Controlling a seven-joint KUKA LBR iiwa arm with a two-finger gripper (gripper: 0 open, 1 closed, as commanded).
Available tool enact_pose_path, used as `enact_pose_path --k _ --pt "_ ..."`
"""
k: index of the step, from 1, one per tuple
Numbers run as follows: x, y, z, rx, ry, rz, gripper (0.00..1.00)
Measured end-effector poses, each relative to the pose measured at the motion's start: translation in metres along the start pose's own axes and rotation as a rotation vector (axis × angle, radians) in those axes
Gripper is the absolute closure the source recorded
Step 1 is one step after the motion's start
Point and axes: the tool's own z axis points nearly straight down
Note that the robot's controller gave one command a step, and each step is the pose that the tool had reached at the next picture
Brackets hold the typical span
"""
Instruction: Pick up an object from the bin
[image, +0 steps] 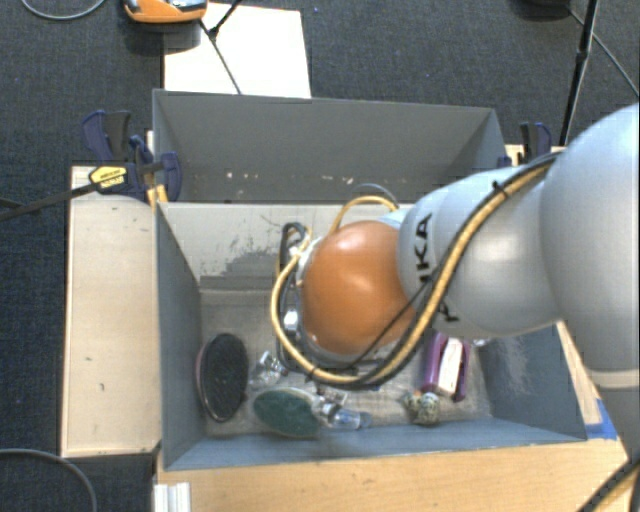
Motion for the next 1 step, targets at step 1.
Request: enact_pose_path --k 1 --pt "-0.0022 -0.0013 0.0002 0.008 -0.012 -0.196 0.00"
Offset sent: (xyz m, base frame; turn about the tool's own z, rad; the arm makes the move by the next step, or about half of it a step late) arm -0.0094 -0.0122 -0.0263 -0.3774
